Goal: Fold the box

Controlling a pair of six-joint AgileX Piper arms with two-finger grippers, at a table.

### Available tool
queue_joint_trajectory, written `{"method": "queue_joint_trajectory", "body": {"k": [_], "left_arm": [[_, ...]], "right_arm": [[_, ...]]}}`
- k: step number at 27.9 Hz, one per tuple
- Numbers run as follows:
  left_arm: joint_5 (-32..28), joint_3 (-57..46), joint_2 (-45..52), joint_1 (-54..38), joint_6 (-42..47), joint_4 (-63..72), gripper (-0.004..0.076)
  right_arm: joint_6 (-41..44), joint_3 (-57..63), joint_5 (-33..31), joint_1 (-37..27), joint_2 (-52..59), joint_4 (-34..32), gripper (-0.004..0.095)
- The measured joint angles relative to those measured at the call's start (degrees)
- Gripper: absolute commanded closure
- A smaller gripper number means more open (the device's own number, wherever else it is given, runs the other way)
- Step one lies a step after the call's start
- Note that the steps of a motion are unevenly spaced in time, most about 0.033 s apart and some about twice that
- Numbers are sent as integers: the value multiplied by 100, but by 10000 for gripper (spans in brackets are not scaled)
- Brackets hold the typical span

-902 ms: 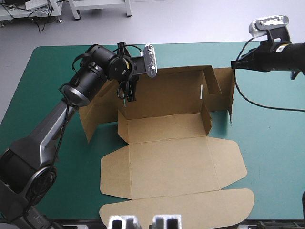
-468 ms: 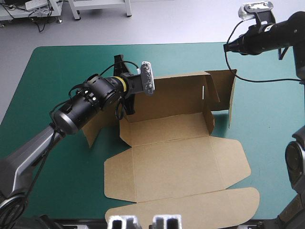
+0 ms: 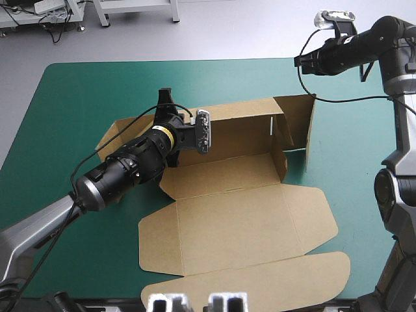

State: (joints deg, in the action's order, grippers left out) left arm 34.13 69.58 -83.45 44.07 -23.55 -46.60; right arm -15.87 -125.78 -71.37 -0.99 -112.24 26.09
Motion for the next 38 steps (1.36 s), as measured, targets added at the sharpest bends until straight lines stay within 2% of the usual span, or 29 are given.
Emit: {"method": "queue_joint_trajectory", "body": {"k": [5, 16, 25, 32, 38], "left_arm": [[69, -30, -6, 292, 272, -359, 734], [185, -30, -137, 346, 600, -737, 734], [205, -30, -141, 346, 600, -754, 734], [218, -30, -249, 346, 600, -922, 734], [223, -25, -310, 346, 618, -1022, 734]], "right_arm": [[6, 67, 0, 0, -81, 19, 928], [43, 1071, 20, 0, -119, -183, 928], [-123, 1844, 32, 0, 453, -164, 928], [-591, 2696, 45, 0, 1057, 180, 928], [-1731, 3681, 136, 0, 1613, 724, 928]]}}
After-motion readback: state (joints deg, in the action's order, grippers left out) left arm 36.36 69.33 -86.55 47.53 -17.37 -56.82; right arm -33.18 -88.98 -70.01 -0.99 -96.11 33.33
